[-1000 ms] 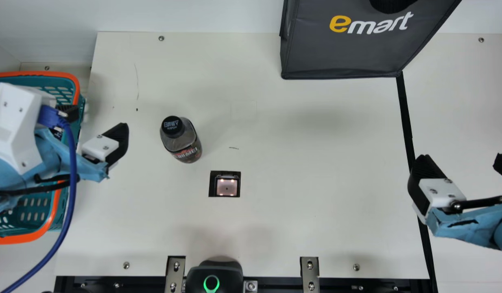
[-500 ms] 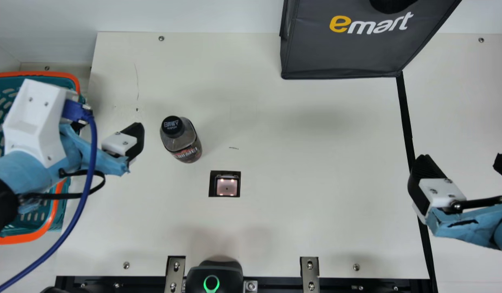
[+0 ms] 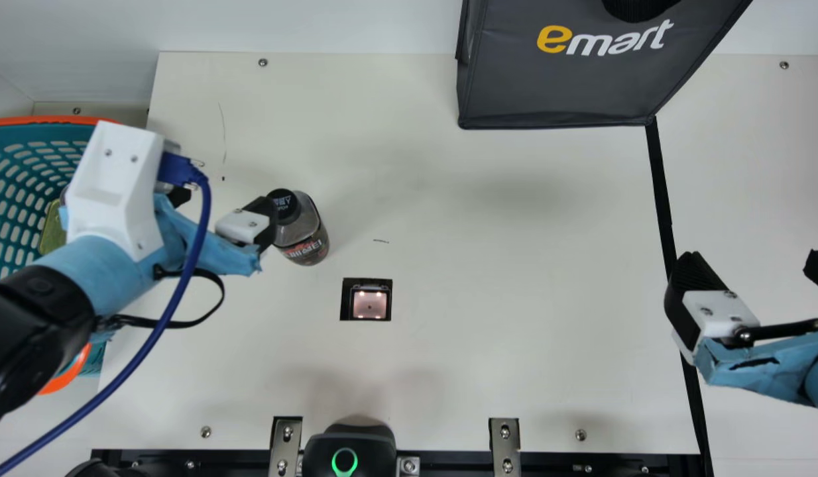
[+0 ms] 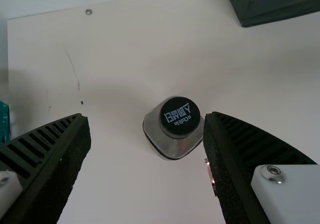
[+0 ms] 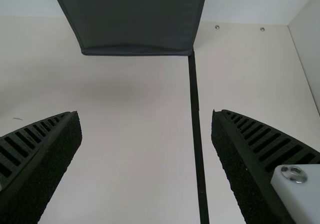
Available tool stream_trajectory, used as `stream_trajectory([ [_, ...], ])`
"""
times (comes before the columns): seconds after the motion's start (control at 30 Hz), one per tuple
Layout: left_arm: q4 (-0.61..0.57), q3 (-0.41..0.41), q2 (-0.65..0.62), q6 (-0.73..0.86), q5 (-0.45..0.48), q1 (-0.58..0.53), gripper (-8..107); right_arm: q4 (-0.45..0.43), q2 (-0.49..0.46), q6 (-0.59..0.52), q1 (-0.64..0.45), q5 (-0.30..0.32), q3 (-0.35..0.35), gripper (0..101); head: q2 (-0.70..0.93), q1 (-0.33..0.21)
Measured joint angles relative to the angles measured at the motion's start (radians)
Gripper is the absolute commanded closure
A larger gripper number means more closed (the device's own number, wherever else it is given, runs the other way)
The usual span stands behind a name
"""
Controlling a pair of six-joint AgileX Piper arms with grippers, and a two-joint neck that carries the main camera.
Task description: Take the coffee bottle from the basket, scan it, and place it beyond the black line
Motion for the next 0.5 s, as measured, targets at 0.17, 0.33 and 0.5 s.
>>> stream_trajectory([
  [0.17,0.071,-0.016,0.04,-0.119,0.018,-0.064,9,0.0,0.0,0.0,0.0,0.0,0.0,10,0.0,0.0],
  [0.33,0.13,-0.035,0.079,-0.229,0.041,-0.112,9,0.0,0.0,0.0,0.0,0.0,0.0,10,0.0,0.0],
  [0.5,0.172,-0.055,0.12,-0.32,0.062,-0.146,9,0.0,0.0,0.0,0.0,0.0,0.0,10,0.0,0.0],
])
